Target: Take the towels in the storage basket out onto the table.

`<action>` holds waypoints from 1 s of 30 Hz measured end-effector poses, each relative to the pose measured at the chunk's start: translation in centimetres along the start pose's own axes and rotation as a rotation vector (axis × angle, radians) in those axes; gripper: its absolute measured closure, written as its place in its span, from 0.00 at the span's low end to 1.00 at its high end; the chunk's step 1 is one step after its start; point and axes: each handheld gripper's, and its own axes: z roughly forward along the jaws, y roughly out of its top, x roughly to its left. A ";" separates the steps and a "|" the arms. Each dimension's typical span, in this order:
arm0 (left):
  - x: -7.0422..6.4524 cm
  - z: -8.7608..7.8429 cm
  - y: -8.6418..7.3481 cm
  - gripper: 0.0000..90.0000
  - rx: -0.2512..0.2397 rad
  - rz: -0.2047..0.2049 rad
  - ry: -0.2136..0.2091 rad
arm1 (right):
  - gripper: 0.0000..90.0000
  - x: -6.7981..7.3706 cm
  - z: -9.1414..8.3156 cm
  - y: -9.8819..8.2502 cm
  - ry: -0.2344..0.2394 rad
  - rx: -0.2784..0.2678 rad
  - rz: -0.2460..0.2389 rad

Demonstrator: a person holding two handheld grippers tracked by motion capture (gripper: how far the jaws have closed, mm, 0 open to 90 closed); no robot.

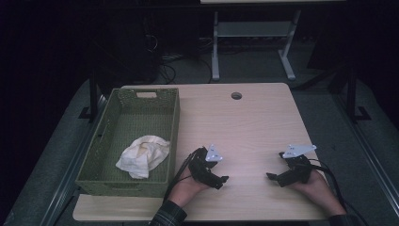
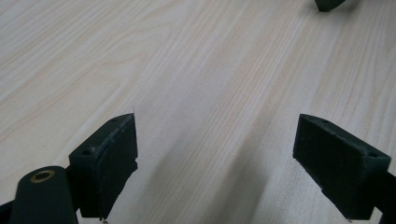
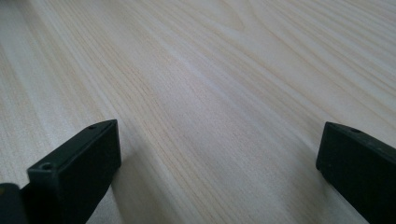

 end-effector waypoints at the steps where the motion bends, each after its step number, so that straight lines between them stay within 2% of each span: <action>1: 0.0 0.0 0.0 0.15 0.000 0.000 0.000 | 0.00 0.0 0.0 0.0 0.000 0.000 0.000; 21: 0.2 -1.8 0.6 0.15 -0.032 -0.025 0.032 | 0.00 0.0 0.0 0.0 0.000 0.001 0.002; 30: 0.3 -2.2 0.9 0.15 -0.038 -0.032 0.020 | 0.00 0.0 0.0 0.0 0.000 0.001 0.003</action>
